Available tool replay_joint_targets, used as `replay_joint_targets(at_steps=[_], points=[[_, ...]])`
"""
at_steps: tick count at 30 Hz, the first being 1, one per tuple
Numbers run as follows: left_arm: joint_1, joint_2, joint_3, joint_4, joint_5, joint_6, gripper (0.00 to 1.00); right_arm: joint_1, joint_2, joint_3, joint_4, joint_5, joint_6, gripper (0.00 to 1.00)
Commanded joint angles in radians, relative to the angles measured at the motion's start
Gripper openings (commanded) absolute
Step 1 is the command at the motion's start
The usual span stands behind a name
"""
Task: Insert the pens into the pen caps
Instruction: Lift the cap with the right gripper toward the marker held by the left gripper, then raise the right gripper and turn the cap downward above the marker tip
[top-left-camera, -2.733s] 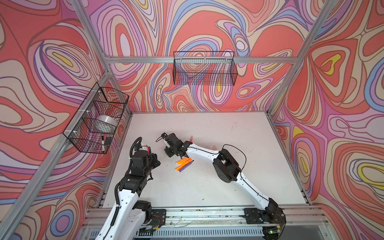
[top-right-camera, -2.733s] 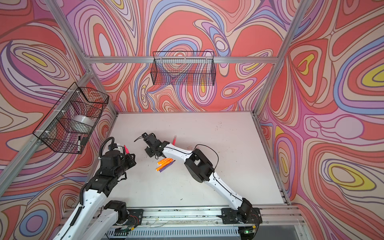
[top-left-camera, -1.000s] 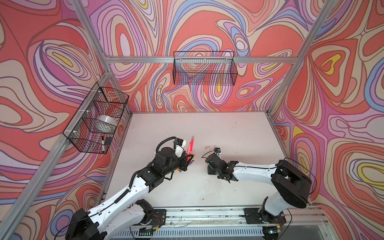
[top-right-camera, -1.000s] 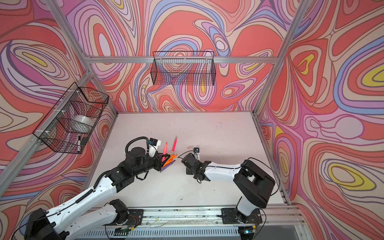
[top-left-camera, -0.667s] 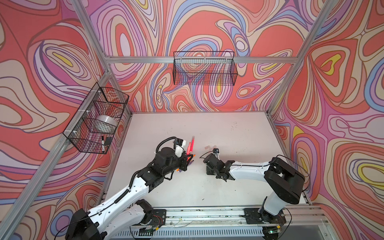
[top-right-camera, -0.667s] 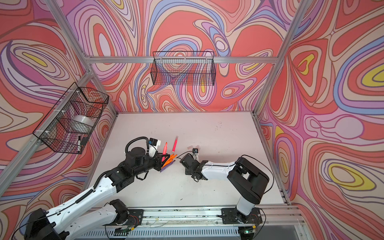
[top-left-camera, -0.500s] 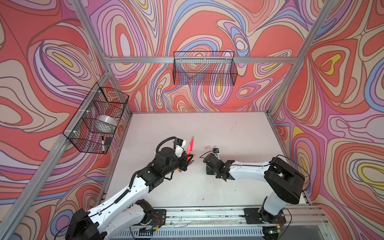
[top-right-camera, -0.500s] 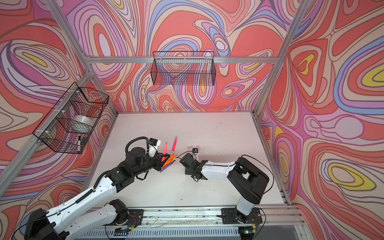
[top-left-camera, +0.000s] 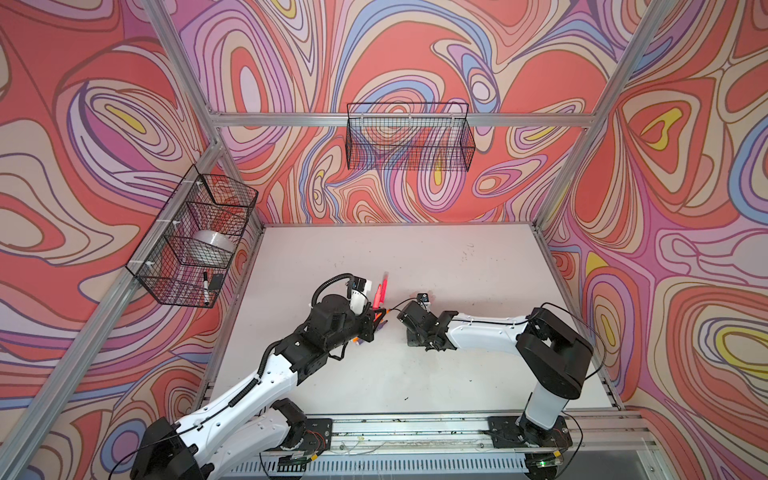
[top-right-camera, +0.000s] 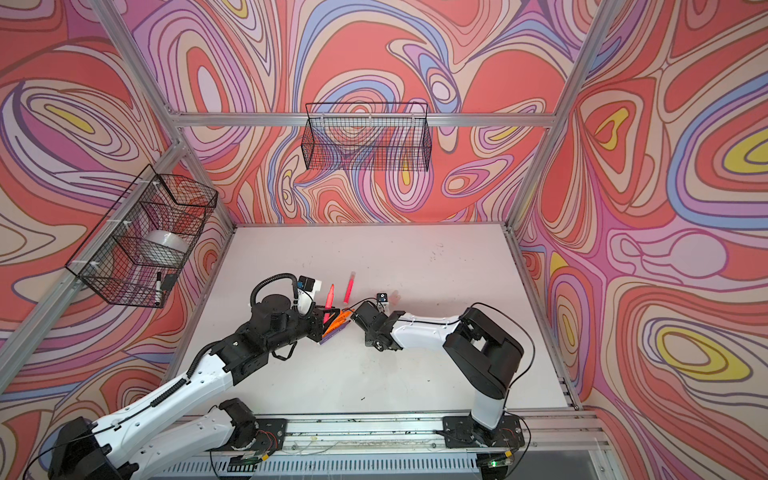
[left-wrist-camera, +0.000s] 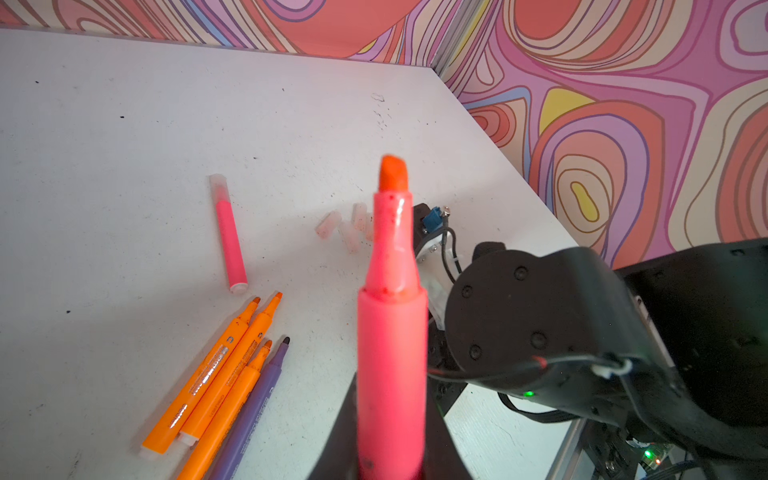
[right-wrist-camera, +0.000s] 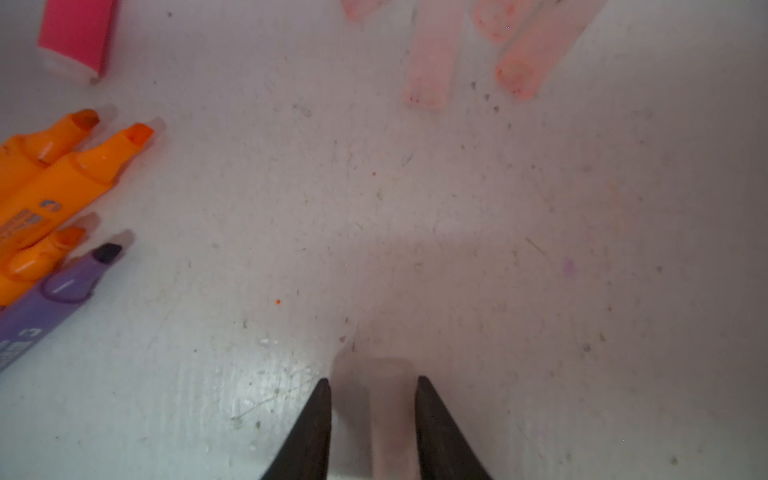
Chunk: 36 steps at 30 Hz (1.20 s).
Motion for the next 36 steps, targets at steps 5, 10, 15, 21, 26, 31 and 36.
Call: replay_joint_targets(at_steps=[5,10,15,21,26,31,36], points=[[-0.002,-0.024,0.028,0.000,-0.006,0.017,0.00,-0.006,0.060,0.054,-0.120,0.005,-0.028,0.32],[-0.002,-0.021,0.027,0.001,-0.005,0.018,0.00,-0.005,0.067,0.072,-0.154,0.004,-0.036,0.29],[-0.002,-0.021,0.027,0.001,-0.004,0.017,0.00,-0.005,0.069,0.076,-0.164,0.003,-0.045,0.25],[-0.002,-0.020,0.027,0.000,-0.005,0.018,0.00,-0.005,0.100,0.088,-0.163,-0.001,-0.048,0.20],[-0.002,-0.021,0.027,0.000,-0.007,0.017,0.00,-0.005,0.095,0.080,-0.154,-0.001,-0.041,0.10],[-0.002,-0.022,0.031,-0.009,-0.011,0.010,0.00,-0.006,0.037,0.049,-0.130,0.013,-0.025,0.03],[-0.002,-0.032,0.068,-0.126,-0.063,-0.192,0.00,-0.010,-0.128,0.012,-0.065,0.033,-0.019,0.00]])
